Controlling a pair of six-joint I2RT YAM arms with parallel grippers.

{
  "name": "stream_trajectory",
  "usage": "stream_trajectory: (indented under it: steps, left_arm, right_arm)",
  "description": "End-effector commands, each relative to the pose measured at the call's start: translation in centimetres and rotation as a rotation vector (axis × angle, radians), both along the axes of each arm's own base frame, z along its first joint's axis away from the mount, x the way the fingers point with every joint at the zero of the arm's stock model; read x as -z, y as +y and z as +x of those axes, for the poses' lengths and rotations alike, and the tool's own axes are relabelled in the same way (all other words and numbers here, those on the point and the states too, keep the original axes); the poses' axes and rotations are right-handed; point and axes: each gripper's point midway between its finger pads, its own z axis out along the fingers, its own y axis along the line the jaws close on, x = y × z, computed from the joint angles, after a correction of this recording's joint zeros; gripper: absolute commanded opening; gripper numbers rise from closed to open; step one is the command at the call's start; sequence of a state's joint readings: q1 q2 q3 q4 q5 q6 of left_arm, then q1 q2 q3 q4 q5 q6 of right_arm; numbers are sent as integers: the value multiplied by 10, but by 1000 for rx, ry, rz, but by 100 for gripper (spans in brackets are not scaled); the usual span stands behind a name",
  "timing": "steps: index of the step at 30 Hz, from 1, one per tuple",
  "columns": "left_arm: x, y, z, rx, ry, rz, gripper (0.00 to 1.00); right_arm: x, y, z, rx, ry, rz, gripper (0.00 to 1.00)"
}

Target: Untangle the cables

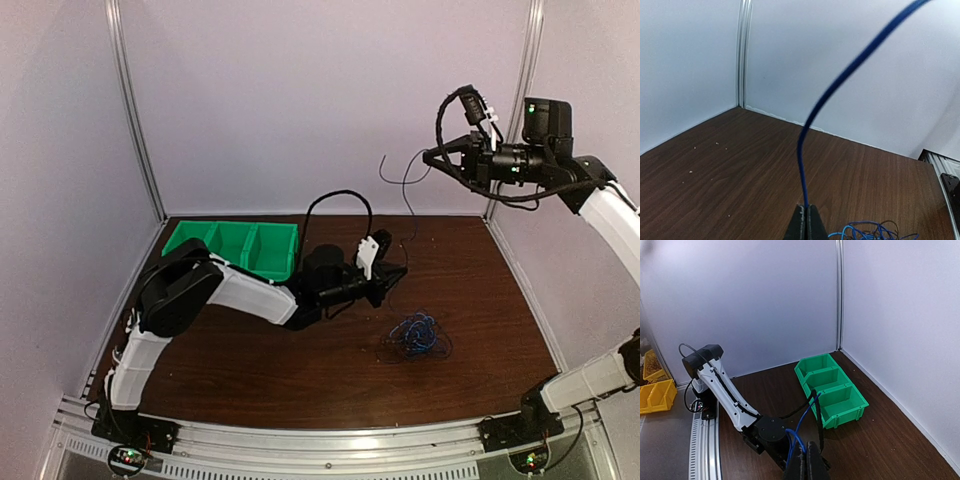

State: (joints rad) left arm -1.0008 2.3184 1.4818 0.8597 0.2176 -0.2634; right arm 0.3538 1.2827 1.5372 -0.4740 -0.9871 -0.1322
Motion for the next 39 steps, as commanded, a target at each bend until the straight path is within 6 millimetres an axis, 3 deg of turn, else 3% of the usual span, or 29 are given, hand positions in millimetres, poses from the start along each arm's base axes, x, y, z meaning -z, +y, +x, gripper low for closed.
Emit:
stream_trajectory:
  steps: [1, 3, 5, 6, 8, 11, 14, 16, 20, 23, 28, 30, 36, 39]
  left_arm:
    - [-13, 21, 0, -18, 3, -13, 0]
    - [-17, 31, -5, -19, 5, -4, 0]
    - [-27, 40, -12, -17, 11, 5, 0]
    - [-24, 44, -16, -13, 21, 20, 0]
    - [-36, 54, -23, -10, 35, 35, 0]
    - [-50, 72, -22, -71, 73, 60, 0]
    - [-60, 91, -15, -144, 143, 130, 0]
    - [-71, 101, -13, -125, 215, 177, 0]
    - [-100, 126, -18, -143, 249, 192, 0]
    - [-118, 140, -21, -173, 227, 199, 0]
    - [-135, 151, -21, -198, 201, 187, 0]
    - [-138, 152, -20, -207, 203, 179, 0]
    - [-135, 154, -21, -211, 220, 169, 0]
    - [-136, 157, -22, -216, 232, 158, 0]
  right_arm:
    - [2, -5, 10, 56, -26, -9, 0]
    - [6, -8, 20, 99, -22, -17, 0]
    - [11, -15, 36, 185, -4, -16, 10]
    - [15, -19, 44, 225, 0, -22, 11]
    - [31, -27, 61, 308, 12, -52, 17]
    - [78, -45, 93, 475, 71, -152, 48]
    - [117, -59, 103, 514, 111, -290, 60]
    - [141, -60, 94, 441, 141, -387, 64]
    - [182, -38, 32, 86, 163, -462, 66]
    - [207, -29, 9, -5, 146, -460, 70]
    - [256, -15, -7, -106, 195, -497, 75]
    - [270, -7, -12, -155, 223, -491, 84]
    - [294, 24, -15, -202, 182, -499, 88]
    - [301, 44, -10, -222, 193, -496, 83]
